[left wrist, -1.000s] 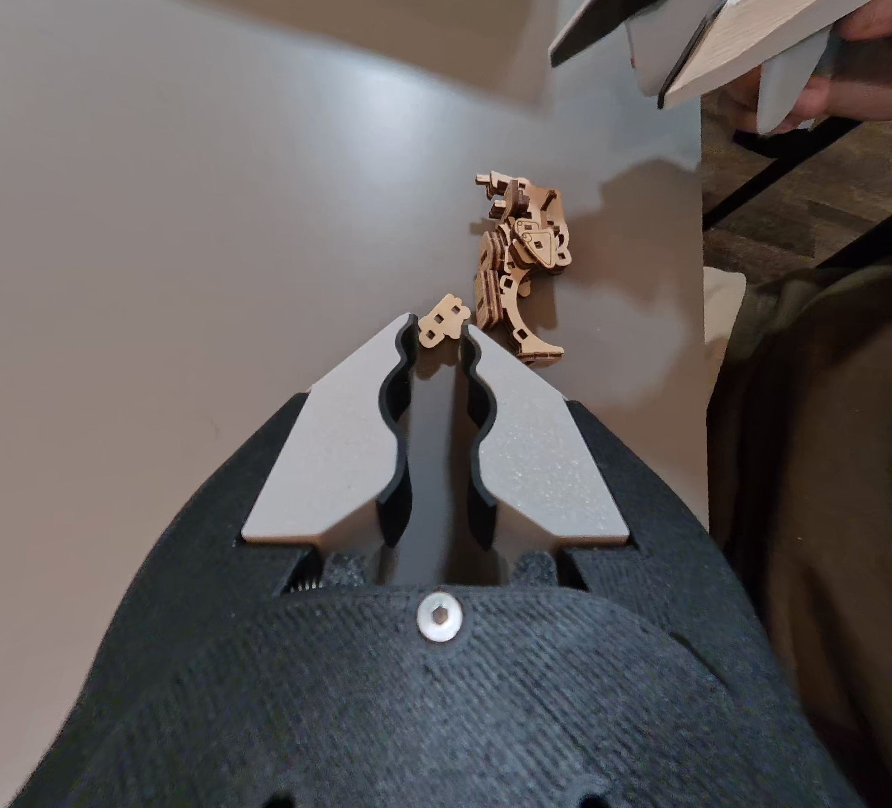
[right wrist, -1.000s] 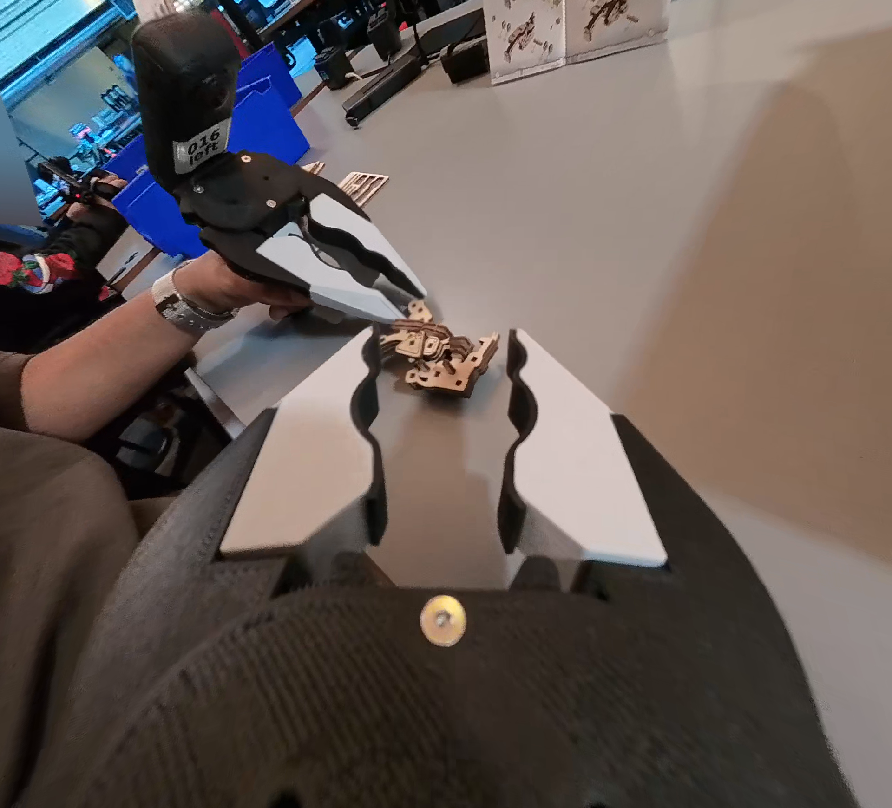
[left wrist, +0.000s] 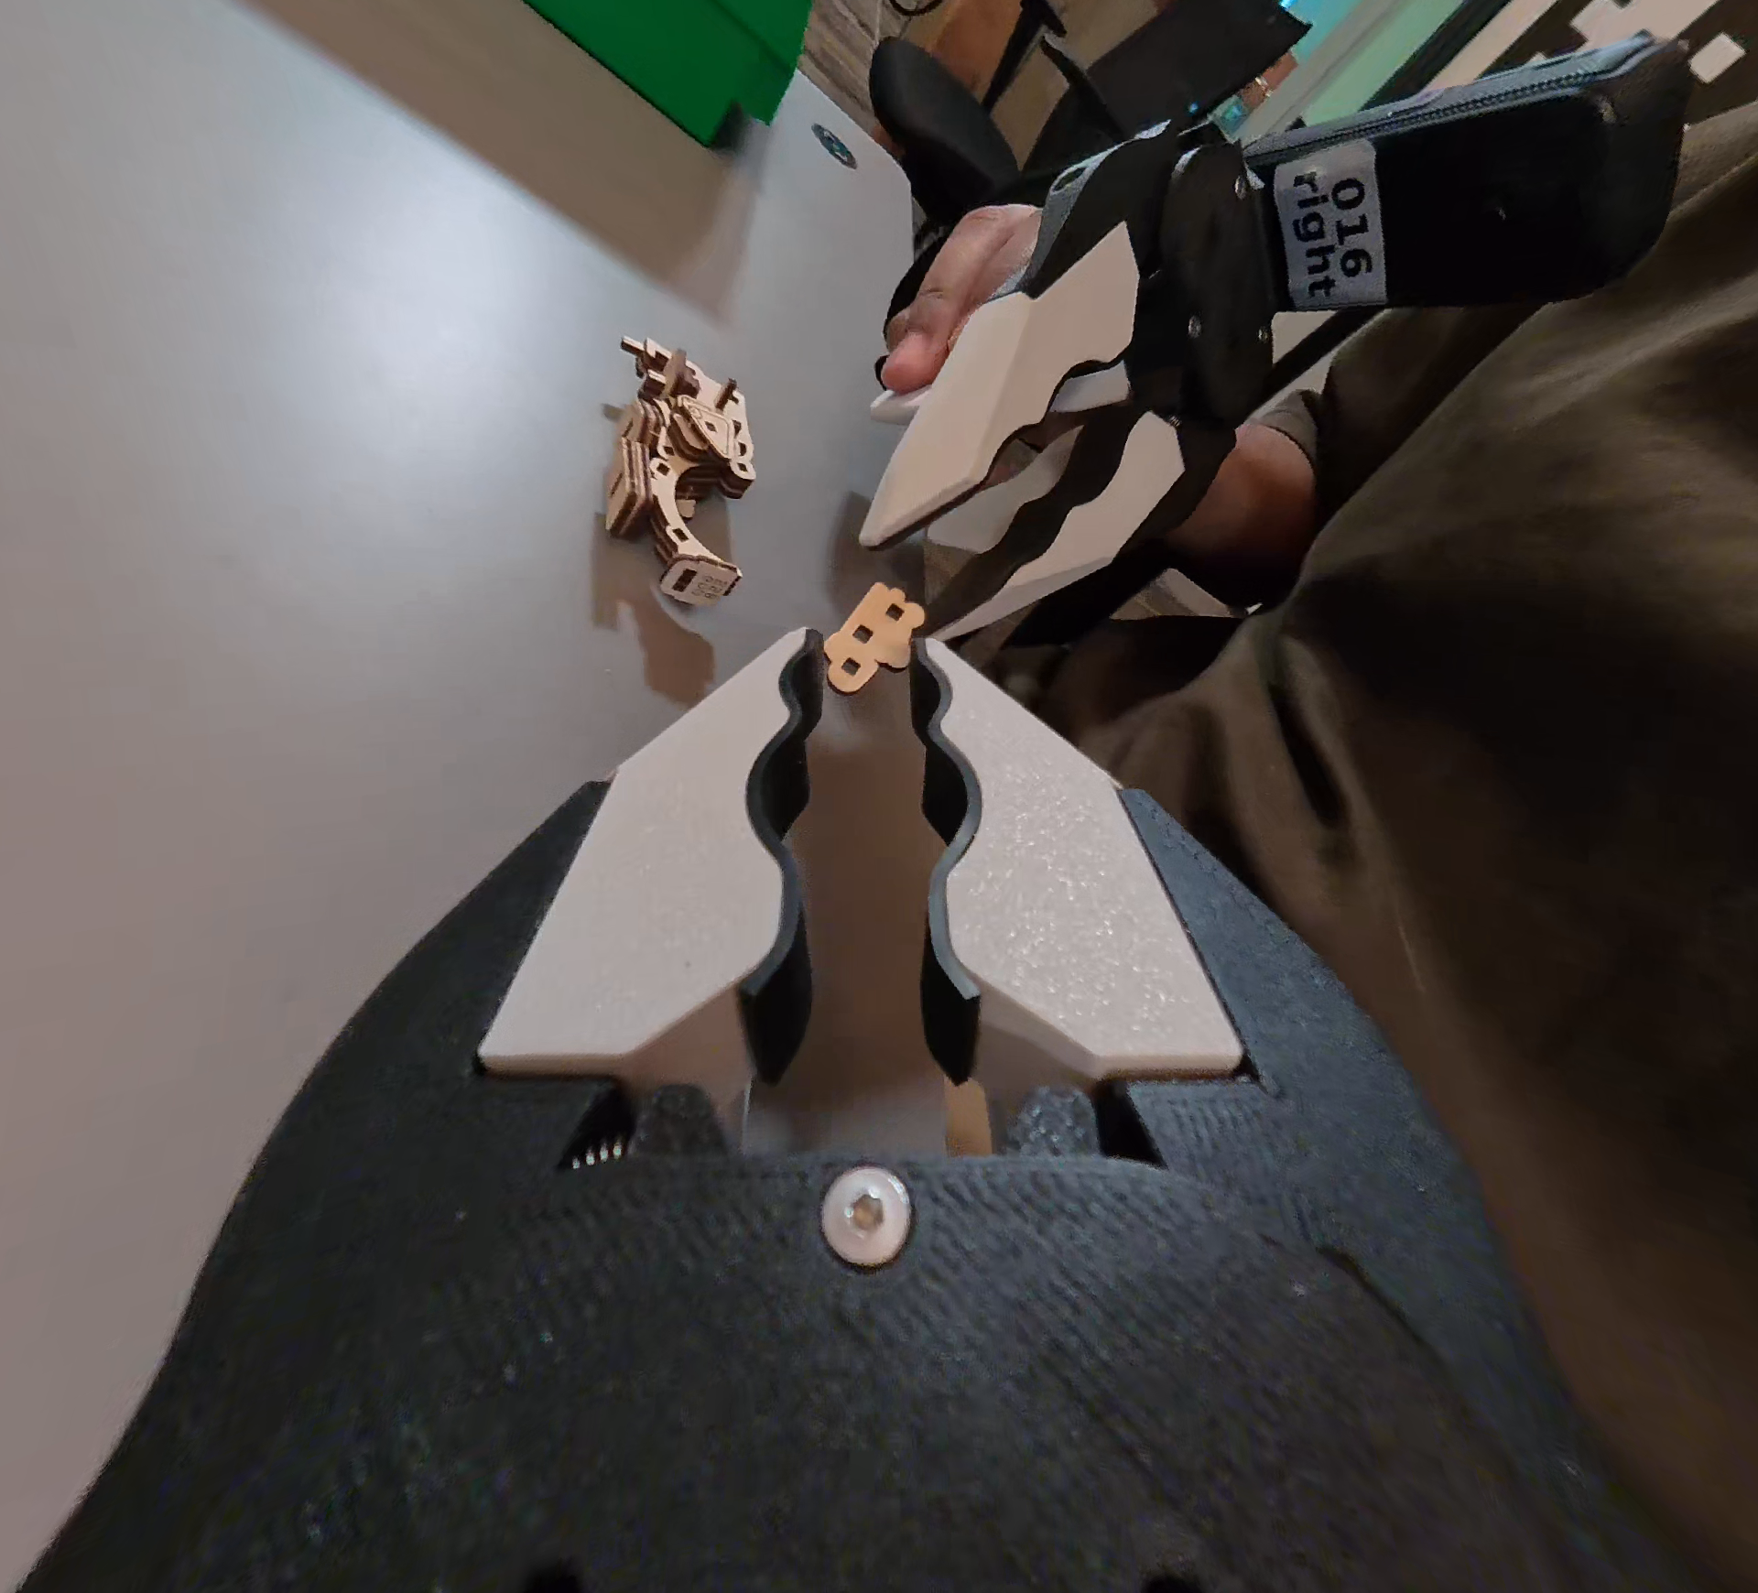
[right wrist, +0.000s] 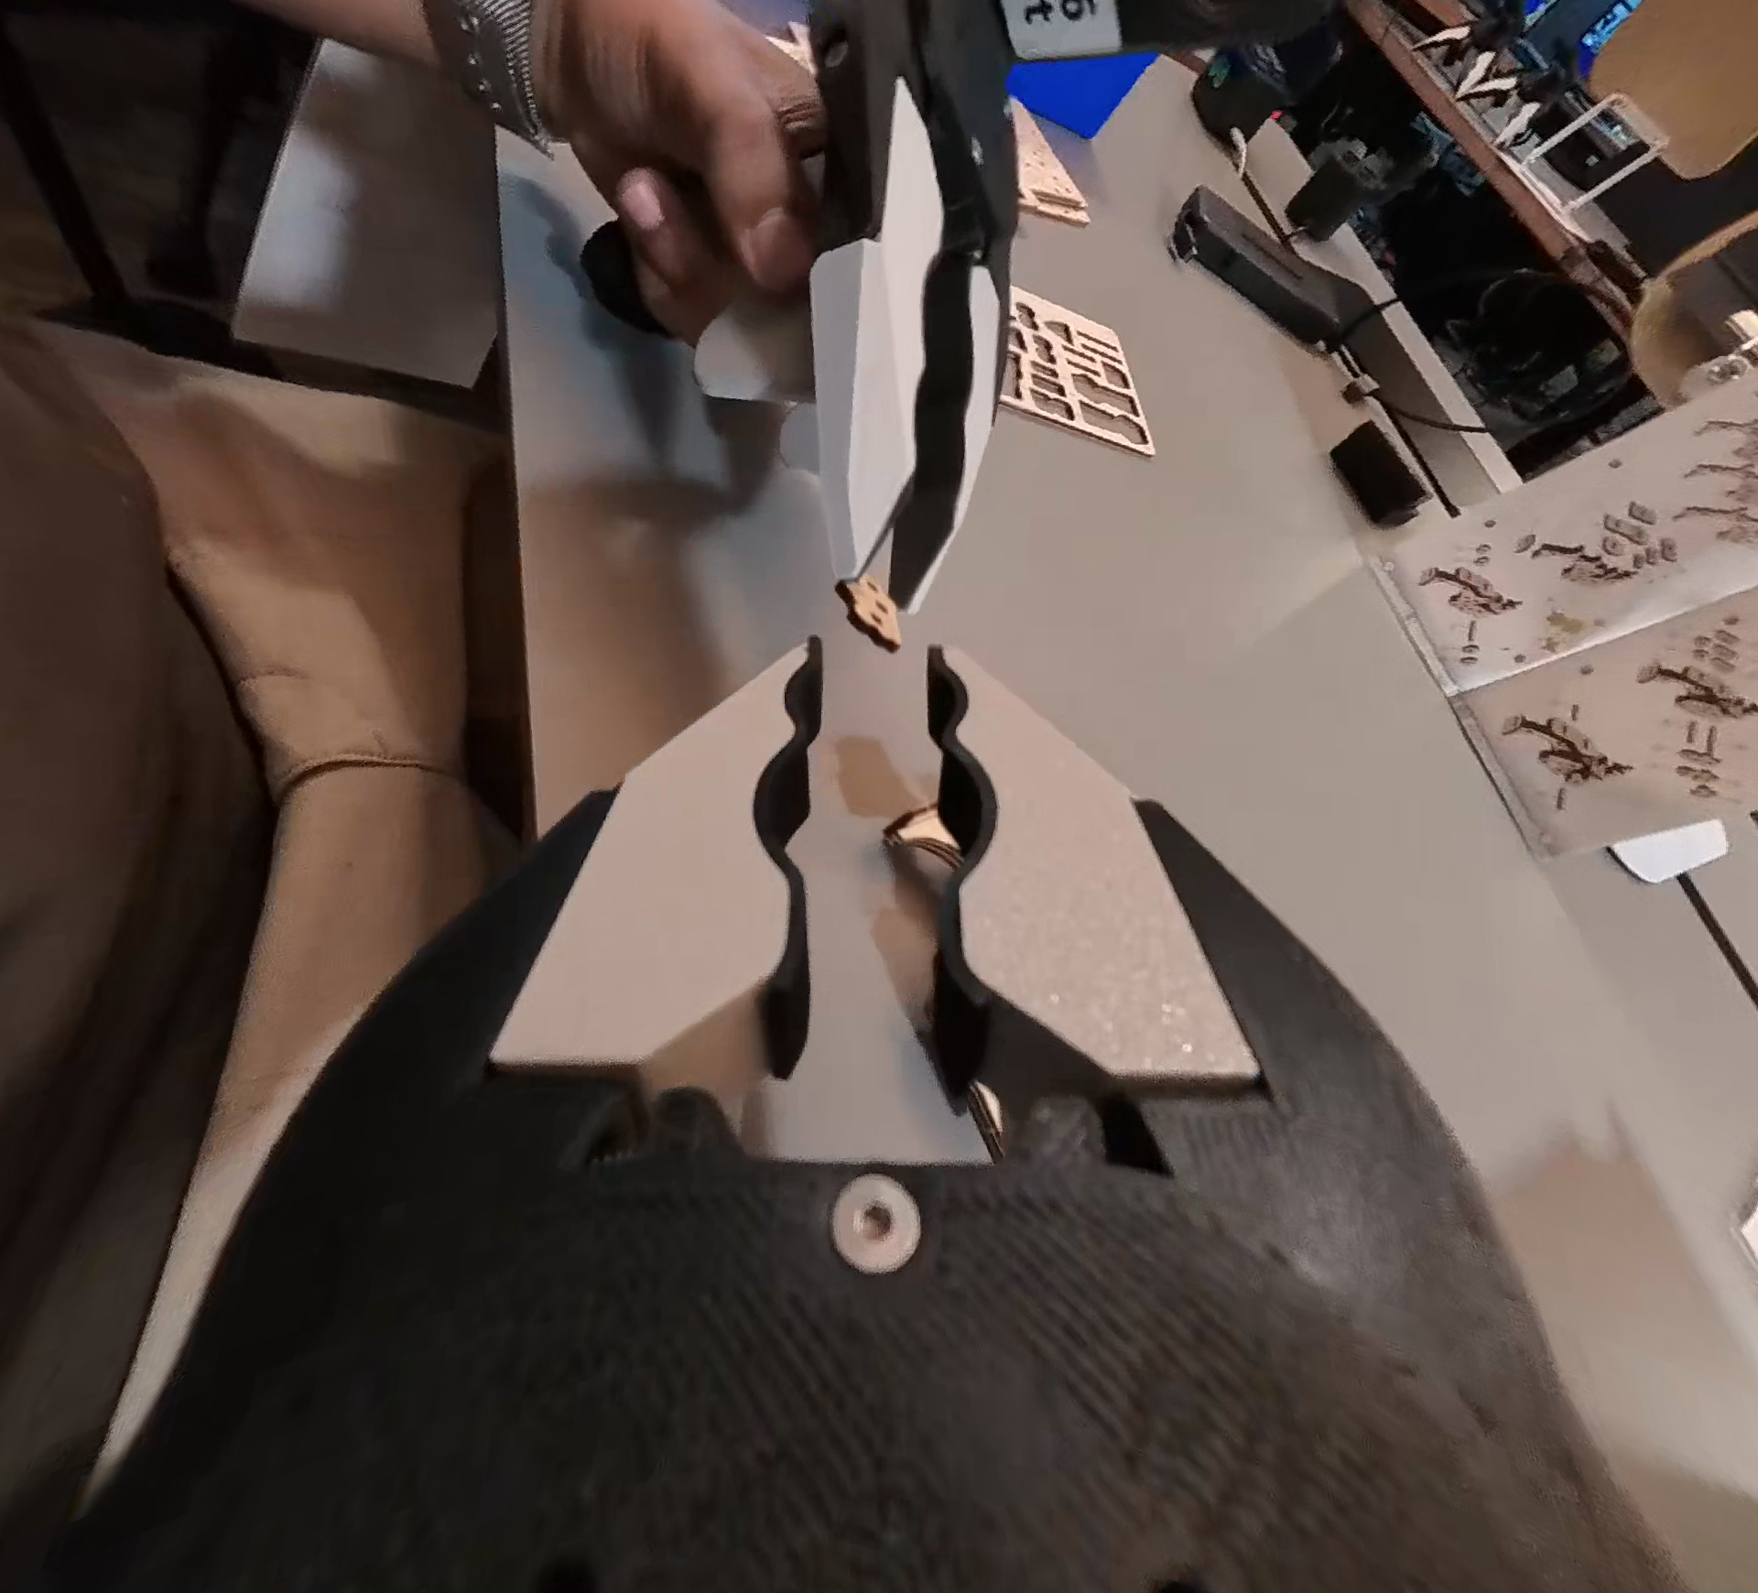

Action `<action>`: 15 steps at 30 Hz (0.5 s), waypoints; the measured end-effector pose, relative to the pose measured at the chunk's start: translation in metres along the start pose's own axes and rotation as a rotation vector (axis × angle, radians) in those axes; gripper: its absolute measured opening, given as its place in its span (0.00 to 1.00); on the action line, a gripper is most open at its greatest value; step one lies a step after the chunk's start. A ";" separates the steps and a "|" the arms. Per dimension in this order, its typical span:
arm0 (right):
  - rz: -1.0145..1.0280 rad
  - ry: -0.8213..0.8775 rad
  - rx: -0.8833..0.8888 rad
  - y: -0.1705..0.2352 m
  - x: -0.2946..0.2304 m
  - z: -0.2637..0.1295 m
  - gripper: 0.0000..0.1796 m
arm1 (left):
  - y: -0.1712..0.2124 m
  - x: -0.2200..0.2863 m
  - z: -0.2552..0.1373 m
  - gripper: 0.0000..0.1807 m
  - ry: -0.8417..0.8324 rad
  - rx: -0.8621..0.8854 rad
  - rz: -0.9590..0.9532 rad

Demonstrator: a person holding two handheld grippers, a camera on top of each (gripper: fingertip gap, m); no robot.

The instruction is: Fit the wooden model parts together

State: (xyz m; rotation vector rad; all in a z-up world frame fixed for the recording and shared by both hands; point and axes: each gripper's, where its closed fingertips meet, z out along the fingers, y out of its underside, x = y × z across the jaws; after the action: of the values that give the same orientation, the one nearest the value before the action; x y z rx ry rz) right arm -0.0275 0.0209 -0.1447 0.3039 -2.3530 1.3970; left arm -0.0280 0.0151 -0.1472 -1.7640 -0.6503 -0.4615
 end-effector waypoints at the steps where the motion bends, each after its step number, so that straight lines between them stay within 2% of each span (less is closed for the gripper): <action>1: -0.018 -0.005 0.004 -0.001 -0.003 0.000 0.11 | 0.001 0.001 0.002 0.09 0.011 -0.007 -0.005; 5: -0.081 -0.003 -0.016 0.002 -0.009 0.001 0.06 | 0.007 0.009 0.013 0.09 0.062 -0.060 -0.011; 8: -0.047 0.008 -0.040 0.007 -0.007 -0.003 0.05 | 0.006 0.007 0.018 0.09 0.076 -0.068 -0.016; 12: 0.235 0.033 0.004 0.008 0.015 -0.018 0.01 | -0.013 0.007 0.017 0.24 0.099 0.019 -0.033; 15: 0.503 0.002 0.092 0.010 0.028 -0.030 0.01 | -0.019 0.004 0.018 0.24 0.088 0.040 -0.021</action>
State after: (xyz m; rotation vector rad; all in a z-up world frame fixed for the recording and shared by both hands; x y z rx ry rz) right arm -0.0503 0.0522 -0.1278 -0.2895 -2.4701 1.7214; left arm -0.0372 0.0376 -0.1355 -1.6903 -0.6119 -0.5342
